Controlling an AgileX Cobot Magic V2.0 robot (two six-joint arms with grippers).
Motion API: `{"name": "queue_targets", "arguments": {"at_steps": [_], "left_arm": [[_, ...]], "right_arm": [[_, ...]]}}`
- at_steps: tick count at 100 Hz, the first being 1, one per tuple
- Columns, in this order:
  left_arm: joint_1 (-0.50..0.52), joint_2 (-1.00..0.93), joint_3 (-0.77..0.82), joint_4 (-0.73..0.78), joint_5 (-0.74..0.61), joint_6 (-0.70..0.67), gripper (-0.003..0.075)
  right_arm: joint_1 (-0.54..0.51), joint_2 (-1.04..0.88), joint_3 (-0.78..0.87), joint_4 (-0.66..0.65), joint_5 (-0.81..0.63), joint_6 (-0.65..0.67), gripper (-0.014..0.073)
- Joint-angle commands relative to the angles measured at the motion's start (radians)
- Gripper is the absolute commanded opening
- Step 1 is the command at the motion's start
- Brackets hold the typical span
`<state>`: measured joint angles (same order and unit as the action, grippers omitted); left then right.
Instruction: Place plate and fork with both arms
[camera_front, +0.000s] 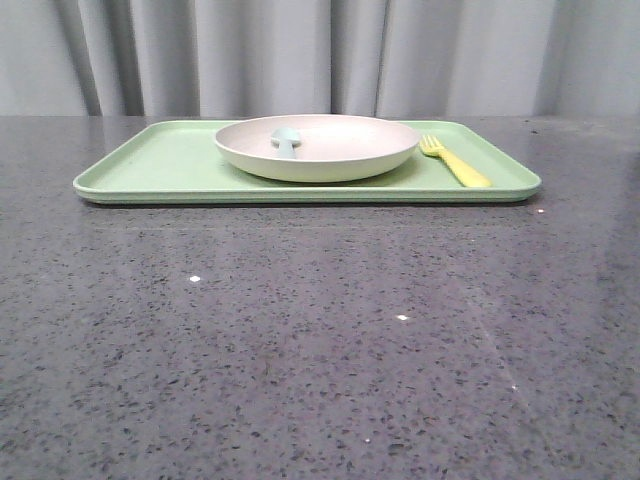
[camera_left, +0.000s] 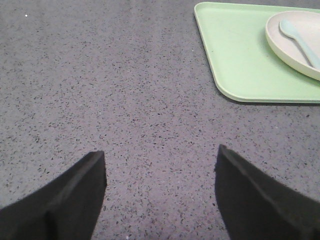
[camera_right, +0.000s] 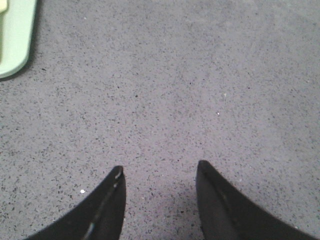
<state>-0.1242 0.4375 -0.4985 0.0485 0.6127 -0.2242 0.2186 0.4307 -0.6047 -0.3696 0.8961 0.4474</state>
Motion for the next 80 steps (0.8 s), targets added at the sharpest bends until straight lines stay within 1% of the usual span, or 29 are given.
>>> {"name": "queue_targets", "arguments": {"at_steps": [1,6,13,20,28,35,44,49,61,68,80], "left_arm": [[0.000,0.006,-0.030,-0.007,-0.079,-0.011,0.0459],[0.000,0.006,-0.030,-0.007,-0.079,-0.011,0.0459],[0.000,0.006,-0.030,-0.007,-0.079,-0.011,0.0459],[0.000,0.006,-0.030,-0.007,-0.079,-0.011,0.0459],[0.000,0.006,-0.030,-0.007,-0.079,-0.011,0.0455],[0.000,0.006,-0.030,-0.007,-0.079,-0.011,0.0419],[0.000,0.006,-0.030,-0.007,-0.079,-0.011,0.0323],[0.000,0.006,-0.030,-0.007,-0.079,-0.011,0.0259],[0.000,0.006,-0.030,-0.007,-0.079,-0.011,0.0073],[0.000,0.006,-0.030,-0.007,-0.079,-0.011,-0.0022],[0.000,0.006,-0.030,-0.007,-0.079,-0.011,-0.0020]], "right_arm": [[-0.005,-0.024,0.004,-0.024,-0.097,-0.013,0.0350],[-0.005,-0.031,0.016,-0.024,-0.112,-0.013,0.0337],[-0.005,-0.032,0.020,-0.024,-0.117,-0.013,0.0281],[-0.005,-0.032,0.020,-0.024,-0.120,-0.013,0.0195],[-0.005,-0.032,0.020,-0.024,-0.120,-0.013,0.0078],[-0.005,-0.032,0.020,-0.024,-0.120,-0.013,-0.0018],[-0.005,-0.032,0.020,-0.024,-0.121,-0.013,-0.0125],[-0.005,-0.032,0.020,-0.024,-0.121,-0.013,-0.0115],[-0.005,-0.032,0.020,-0.025,-0.120,-0.013,-0.0120],[-0.005,-0.032,0.020,-0.025,-0.120,-0.013,-0.0120],[-0.005,-0.032,0.020,-0.025,-0.120,-0.013,-0.0120]]}}
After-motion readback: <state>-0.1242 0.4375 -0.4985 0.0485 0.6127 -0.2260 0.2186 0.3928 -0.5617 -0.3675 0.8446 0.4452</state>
